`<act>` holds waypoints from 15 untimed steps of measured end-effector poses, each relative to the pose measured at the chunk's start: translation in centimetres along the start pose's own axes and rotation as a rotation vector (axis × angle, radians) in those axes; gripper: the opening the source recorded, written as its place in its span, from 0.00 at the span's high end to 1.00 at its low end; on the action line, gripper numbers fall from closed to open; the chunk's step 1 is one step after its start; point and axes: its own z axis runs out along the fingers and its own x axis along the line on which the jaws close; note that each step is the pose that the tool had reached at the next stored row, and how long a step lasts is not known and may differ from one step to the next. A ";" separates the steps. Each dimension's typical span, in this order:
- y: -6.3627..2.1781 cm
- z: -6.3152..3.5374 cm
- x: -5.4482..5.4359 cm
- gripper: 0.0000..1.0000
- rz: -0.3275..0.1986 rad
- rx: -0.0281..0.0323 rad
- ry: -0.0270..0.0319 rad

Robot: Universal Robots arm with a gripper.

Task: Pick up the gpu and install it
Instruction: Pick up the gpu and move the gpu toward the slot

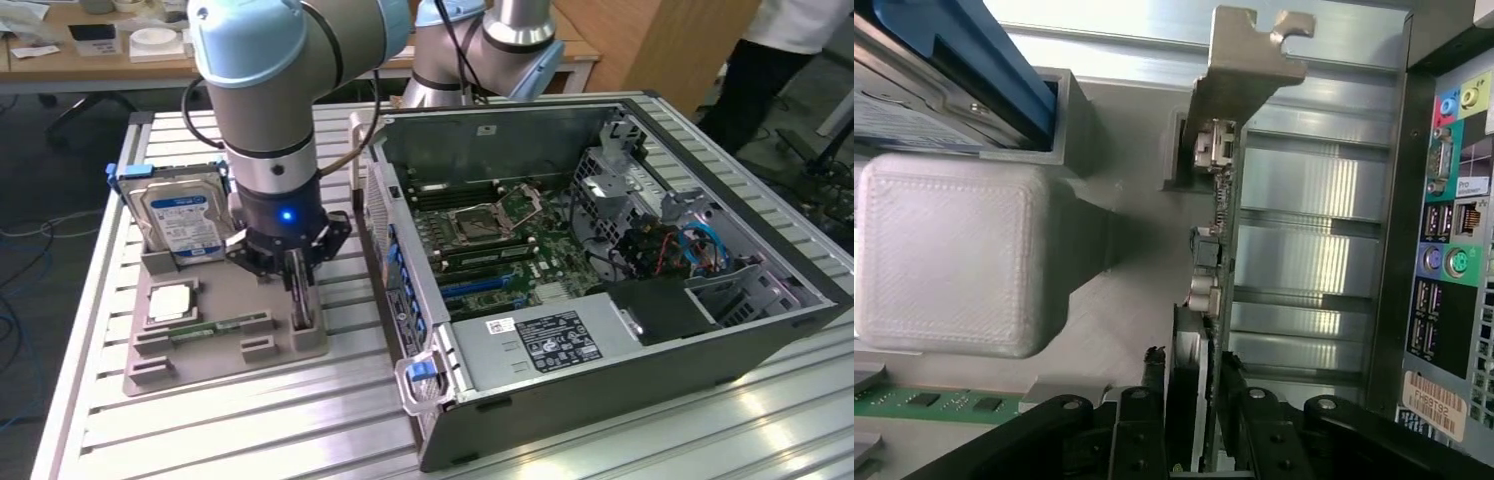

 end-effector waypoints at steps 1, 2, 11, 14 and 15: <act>-0.01 0.01 -0.1 0.66 0.000 0.0000 -0.0001; -0.02 0.01 -0.2 0.66 0.000 -0.0001 0.0000; -0.02 0.01 -0.2 0.73 0.000 -0.0002 0.0000; -0.02 0.01 -0.2 0.73 0.000 -0.0002 0.0000; -0.02 0.01 -0.2 0.73 0.000 -0.0002 0.0000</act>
